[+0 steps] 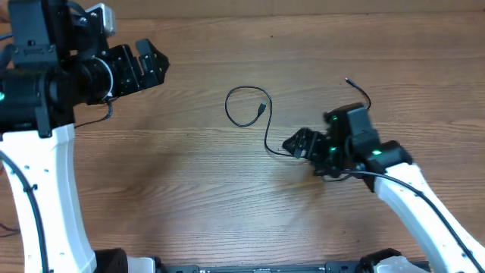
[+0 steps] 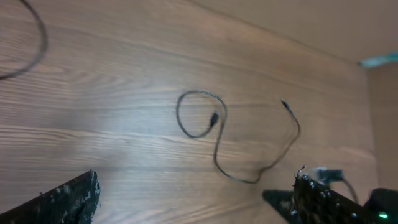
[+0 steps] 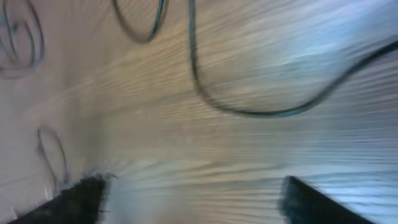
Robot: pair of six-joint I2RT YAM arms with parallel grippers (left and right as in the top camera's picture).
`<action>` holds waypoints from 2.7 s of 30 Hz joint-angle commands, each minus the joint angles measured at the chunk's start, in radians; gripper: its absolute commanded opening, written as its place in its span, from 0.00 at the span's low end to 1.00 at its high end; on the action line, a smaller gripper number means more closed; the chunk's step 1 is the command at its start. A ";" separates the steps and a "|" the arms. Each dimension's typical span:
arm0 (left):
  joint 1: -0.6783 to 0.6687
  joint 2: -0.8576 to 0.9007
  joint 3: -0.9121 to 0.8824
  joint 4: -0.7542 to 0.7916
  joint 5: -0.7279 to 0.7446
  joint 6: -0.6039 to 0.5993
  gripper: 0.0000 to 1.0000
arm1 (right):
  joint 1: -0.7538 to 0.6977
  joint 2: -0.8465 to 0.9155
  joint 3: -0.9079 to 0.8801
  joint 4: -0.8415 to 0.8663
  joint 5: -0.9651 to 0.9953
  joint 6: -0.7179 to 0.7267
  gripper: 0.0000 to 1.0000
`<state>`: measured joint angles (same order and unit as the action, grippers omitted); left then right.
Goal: Untangle cables
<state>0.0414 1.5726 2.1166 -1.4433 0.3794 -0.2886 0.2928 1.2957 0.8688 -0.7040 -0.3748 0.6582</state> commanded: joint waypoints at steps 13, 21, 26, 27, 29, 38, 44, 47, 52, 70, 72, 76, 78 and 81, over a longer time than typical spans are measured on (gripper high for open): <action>-0.442 0.397 -0.005 0.019 -0.421 0.015 0.99 | -0.307 -0.125 0.062 -0.297 0.278 -0.021 1.00; -0.615 0.636 -0.005 0.132 -0.536 0.263 1.00 | -0.447 -0.127 0.062 -0.425 0.420 -0.020 1.00; -0.664 0.733 -0.005 0.230 -0.534 0.284 1.00 | -0.526 -0.129 0.062 -0.458 0.433 -0.020 1.00; -0.664 0.747 -0.005 0.238 -0.523 0.281 1.00 | -0.533 -0.129 0.062 -0.460 0.433 -0.021 1.00; -0.660 0.780 -0.005 0.252 -0.455 0.282 1.00 | -0.536 -0.129 0.062 -0.461 0.434 -0.020 1.00; -0.653 0.852 -0.011 0.248 -0.446 0.347 0.87 | -0.536 -0.129 0.062 -0.457 0.434 -0.020 1.00; -0.623 0.868 -0.020 0.248 -0.446 0.379 0.75 | -0.536 -0.129 0.062 -0.449 0.433 -0.019 1.00; -0.600 0.868 -0.021 0.257 -0.443 0.379 0.74 | -0.536 -0.129 0.062 -0.415 0.418 -0.020 1.00; -0.587 0.869 -0.021 0.298 -0.389 0.383 0.65 | -0.536 -0.128 0.062 -0.401 0.418 -0.020 1.00; -0.589 0.867 -0.056 0.291 -0.389 0.323 0.05 | -0.536 -0.128 0.062 -0.401 0.418 -0.020 1.00; -0.589 0.835 -0.011 0.262 -0.389 0.307 0.04 | -0.536 -0.128 0.062 -0.401 0.418 -0.020 1.00; -0.589 0.779 0.078 0.212 -0.388 0.235 0.04 | -0.536 -0.128 0.062 -0.401 0.418 -0.020 1.00; -0.589 0.754 0.129 0.189 -0.374 0.182 0.04 | -0.536 -0.128 0.062 -0.401 0.418 -0.020 1.00; -0.589 0.734 0.166 0.194 -0.271 0.099 0.04 | -0.536 -0.128 0.062 -0.401 0.418 -0.020 1.00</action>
<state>-0.5434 2.3760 2.2261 -1.2541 0.0029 -0.0765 -0.2371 1.1828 0.9146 -1.1107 0.0410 0.6430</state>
